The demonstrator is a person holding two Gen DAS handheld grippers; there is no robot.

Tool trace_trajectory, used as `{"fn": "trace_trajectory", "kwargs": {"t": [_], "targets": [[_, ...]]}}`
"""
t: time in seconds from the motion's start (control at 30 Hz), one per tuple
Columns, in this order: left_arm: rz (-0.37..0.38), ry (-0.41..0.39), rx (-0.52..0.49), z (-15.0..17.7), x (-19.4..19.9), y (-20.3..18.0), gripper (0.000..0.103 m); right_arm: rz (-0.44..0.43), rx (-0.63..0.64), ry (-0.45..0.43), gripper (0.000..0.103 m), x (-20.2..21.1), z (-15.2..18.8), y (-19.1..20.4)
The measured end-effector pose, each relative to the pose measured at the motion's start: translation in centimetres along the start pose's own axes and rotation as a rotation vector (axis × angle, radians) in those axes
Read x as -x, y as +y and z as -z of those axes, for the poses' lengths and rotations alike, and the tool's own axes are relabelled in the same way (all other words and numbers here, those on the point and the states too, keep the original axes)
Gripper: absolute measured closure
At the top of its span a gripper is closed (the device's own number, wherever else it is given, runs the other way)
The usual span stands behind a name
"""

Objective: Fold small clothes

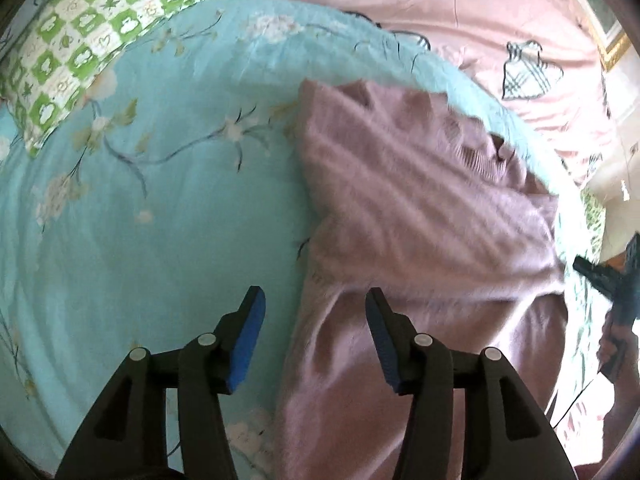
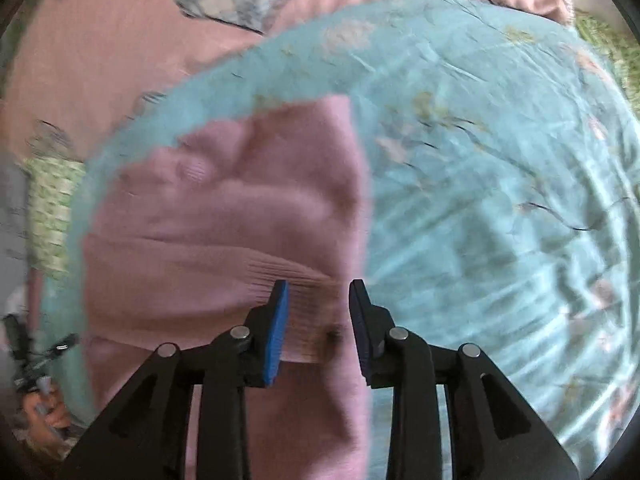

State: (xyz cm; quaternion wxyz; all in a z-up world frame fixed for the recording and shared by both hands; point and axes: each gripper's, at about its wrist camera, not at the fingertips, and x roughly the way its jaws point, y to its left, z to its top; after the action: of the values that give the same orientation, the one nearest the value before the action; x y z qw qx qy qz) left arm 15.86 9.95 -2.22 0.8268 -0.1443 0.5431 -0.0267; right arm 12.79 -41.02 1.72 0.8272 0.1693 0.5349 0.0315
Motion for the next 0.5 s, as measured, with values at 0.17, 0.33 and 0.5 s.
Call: {"fn": "trace_trajectory", "kwargs": {"t": [0.17, 0.33, 0.5], "targets": [[-0.037, -0.01, 0.029, -3.6, -3.2, -2.1, 0.049, -0.089, 0.142, 0.052, 0.069, -2.3, 0.6, 5.1], [-0.262, 0.047, -0.025, -4.8, -7.6, -2.0, 0.047, -0.063, 0.104, 0.102, 0.069, -6.2, 1.0, 4.9], [-0.259, 0.029, -0.01, -4.5, -5.6, -0.9, 0.047, -0.057, -0.024, 0.042, 0.069, -4.6, 1.5, 1.3]]}}
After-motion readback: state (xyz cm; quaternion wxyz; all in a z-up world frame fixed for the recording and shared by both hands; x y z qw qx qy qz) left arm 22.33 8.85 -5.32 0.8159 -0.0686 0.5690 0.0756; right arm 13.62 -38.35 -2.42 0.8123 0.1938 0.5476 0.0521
